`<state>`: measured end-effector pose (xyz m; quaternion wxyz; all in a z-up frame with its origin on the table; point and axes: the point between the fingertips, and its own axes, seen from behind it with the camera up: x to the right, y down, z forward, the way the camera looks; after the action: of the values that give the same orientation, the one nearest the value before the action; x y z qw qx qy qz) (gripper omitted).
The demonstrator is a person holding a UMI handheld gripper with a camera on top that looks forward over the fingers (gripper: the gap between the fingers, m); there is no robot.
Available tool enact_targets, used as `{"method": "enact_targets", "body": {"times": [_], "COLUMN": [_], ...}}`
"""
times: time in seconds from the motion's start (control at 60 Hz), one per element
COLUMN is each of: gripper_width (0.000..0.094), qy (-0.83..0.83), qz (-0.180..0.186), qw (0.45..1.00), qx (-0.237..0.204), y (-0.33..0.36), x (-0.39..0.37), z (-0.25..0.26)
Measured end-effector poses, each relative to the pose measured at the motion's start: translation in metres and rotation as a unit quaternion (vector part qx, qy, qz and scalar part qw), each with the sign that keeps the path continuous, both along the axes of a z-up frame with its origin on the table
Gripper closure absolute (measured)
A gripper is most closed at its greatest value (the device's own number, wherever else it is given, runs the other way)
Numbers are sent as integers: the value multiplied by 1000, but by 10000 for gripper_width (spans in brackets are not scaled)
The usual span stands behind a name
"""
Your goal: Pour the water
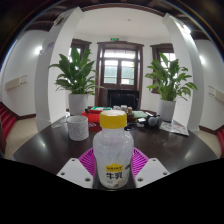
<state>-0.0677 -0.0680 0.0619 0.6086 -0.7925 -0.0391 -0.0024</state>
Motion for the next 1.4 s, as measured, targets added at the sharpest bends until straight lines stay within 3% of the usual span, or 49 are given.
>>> {"method": "enact_targets", "body": {"times": [0.117,0.35,0.5,0.783,1.067,1.217,1.317,1.4], "gripper_width": [518,522,521,516,516,512,512,516], "qy": [-35,-295,-492,-725,-845,-855,-831,-786], "qz": [11,63,104,138,141,125,123,122], "qw": [999,953,865,674,508,495,534,600], "qx": [-12,-16,0,37,90,97,90,88], "y": [9,89,141,199,208,209,208,205], "x": [-1,1,-9,-47,-82,-85,-79,-71], "z": [7,43,61,69,79,84,86,93]}}
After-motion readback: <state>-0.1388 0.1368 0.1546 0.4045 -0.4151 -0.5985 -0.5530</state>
